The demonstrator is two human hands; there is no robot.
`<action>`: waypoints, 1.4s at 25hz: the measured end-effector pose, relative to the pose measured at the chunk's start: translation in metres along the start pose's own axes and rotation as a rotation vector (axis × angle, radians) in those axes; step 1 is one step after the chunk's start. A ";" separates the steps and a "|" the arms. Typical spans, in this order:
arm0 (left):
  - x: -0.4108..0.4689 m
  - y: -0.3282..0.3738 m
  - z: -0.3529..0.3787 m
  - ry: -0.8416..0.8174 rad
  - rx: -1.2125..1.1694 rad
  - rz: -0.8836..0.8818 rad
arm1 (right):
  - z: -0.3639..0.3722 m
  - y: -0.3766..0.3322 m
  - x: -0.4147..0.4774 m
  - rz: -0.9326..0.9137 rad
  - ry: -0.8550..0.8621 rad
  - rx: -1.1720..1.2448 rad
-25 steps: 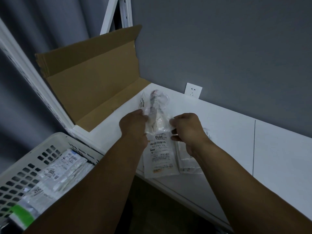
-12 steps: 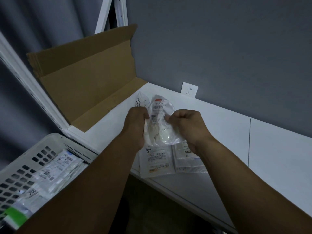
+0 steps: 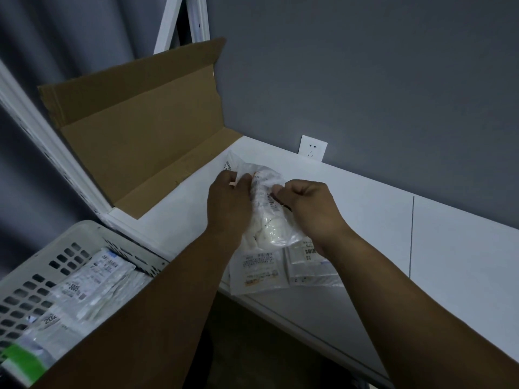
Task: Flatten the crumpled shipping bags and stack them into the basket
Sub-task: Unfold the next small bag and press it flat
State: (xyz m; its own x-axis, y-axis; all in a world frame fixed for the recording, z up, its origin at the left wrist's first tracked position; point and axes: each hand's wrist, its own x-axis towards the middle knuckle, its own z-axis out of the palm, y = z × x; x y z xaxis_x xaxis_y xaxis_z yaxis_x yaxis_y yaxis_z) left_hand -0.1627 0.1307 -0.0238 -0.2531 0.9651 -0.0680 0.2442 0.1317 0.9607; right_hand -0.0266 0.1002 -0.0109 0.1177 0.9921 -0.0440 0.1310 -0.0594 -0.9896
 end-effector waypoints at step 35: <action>-0.021 -0.045 0.080 -0.258 0.138 -0.188 | -0.090 0.099 0.032 0.065 0.254 -0.983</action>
State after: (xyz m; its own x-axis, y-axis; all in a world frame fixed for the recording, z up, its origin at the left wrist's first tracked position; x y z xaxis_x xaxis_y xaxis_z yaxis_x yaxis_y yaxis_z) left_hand -0.0933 0.1230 -0.0872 -0.0654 0.9442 -0.3228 0.3447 0.3250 0.8807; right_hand 0.0783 0.1157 -0.0976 0.3444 0.9375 0.0502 0.8545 -0.2908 -0.4304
